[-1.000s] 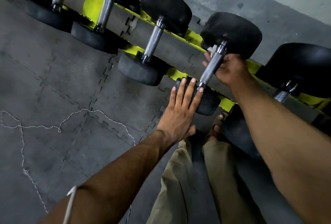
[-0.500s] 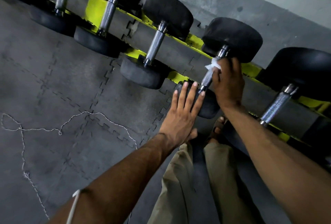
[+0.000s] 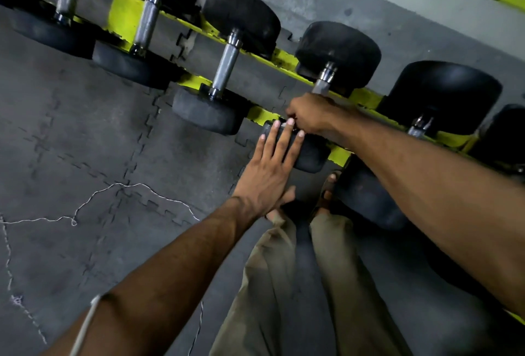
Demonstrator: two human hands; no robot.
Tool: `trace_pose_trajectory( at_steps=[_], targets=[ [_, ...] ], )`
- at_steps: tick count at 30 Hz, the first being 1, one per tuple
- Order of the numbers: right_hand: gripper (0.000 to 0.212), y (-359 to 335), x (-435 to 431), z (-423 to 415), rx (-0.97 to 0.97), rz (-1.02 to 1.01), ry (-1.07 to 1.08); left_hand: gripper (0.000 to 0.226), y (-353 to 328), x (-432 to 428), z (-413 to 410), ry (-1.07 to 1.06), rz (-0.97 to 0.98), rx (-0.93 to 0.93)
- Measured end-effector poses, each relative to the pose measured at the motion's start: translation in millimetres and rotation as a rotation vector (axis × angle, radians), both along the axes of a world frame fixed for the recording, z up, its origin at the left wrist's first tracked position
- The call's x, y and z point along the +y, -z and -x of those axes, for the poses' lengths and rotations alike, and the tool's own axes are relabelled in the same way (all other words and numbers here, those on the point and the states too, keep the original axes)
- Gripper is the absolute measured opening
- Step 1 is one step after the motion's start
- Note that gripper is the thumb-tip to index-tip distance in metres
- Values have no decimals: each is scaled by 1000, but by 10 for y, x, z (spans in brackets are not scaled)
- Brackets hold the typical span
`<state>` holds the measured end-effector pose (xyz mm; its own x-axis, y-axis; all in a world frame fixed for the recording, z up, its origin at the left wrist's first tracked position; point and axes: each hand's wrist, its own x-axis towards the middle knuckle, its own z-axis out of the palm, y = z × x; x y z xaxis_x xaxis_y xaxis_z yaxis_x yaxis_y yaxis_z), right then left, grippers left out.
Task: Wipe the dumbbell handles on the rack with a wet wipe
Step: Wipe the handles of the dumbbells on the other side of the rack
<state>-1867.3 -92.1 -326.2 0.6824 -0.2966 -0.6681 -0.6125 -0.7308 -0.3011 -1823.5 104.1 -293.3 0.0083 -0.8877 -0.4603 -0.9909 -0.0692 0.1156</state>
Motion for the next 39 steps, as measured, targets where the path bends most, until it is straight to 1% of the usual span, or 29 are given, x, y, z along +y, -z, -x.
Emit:
trace_pose_trajectory(
  at_steps=[2, 5, 9, 11, 13, 15, 16, 17, 18, 19, 20, 22, 23, 24, 25, 27, 28, 29, 30, 32, 35, 36, 39],
  targets=[
    [8, -28, 32, 165, -143, -81, 97, 118, -40, 25, -40, 34, 8, 13],
    [5, -120, 138, 461, -362, -190, 330, 111, -97, 101, -46, 81, 28, 28],
    [4, -215, 183, 985, -425, -229, 625, 103, -160, 149, 46, 160, 77, 84],
    [7, -321, 176, 1308, -460, -184, 711, 101, -192, 151, 160, 189, 96, 131],
    [12, -398, 153, 1692, -454, 16, 679, 99, -214, 129, 332, 228, 102, 181],
    [19, -440, 160, 2081, -335, 171, 496, 100, -212, 71, 539, 255, 109, 222],
    [22, -429, 186, 2246, -267, 174, 358, 101, -198, 29, 653, 263, 114, 245],
    [21, -398, 201, 2366, -218, 131, 246, 103, -176, -23, 770, 268, 119, 266],
    [22, -350, 180, 2450, -209, 90, 168, 104, -154, -65, 888, 274, 118, 284],
    [25, -355, 128, 2467, -217, 71, 159, 105, -129, -99, 1004, 290, 110, 296],
    [25, -354, 30, 2462, -214, 82, 198, 106, -99, -121, 1111, 307, 100, 296],
    [28, -260, -213, 2460, -194, 262, 273, 108, -40, -151, 1285, 325, 79, 274],
    [30, -215, -303, 2462, -188, 361, 258, 111, -28, -159, 1357, 312, 58, 270],
    [29, -183, -318, 2461, -200, 405, 239, 113, -29, -157, 1420, 292, 30, 268],
    [26, -178, -251, 2445, -176, 376, 181, 115, -39, -145, 1477, 273, 5, 263],
    [23, -247, 3, 2394, -110, 233, -17, 117, -86, -123, 1548, 247, -19, 245],
    [24, -281, 52, 2367, -84, 219, -128, 117, -113, -126, 1566, 239, -23, 237],
    [25, -300, 12, 2344, -83, 236, -162, 117, -135, -131, 1578, 234, -26, 233],
    [25, -307, -92, 2325, -98, 261, -139, 117, -151, -146, 1582, 231, -26, 229],
    [21, -278, -234, 2336, -174, 255, -17, 118, -155, -164, 1596, 214, -15, 222],
    [9, -175, -14, 2468, -326, 105, 44, 122, -127, -144, 1702, 145, -55, 186],
    [5, -150, 112, 2534, -333, 67, 122, 126, -130, -138, 1765, 108, -86, 165],
    [11, -76, 323, 2670, -367, 46, 507, 140, -151, -155, 1971, 7, -154, 103]
  ],
)
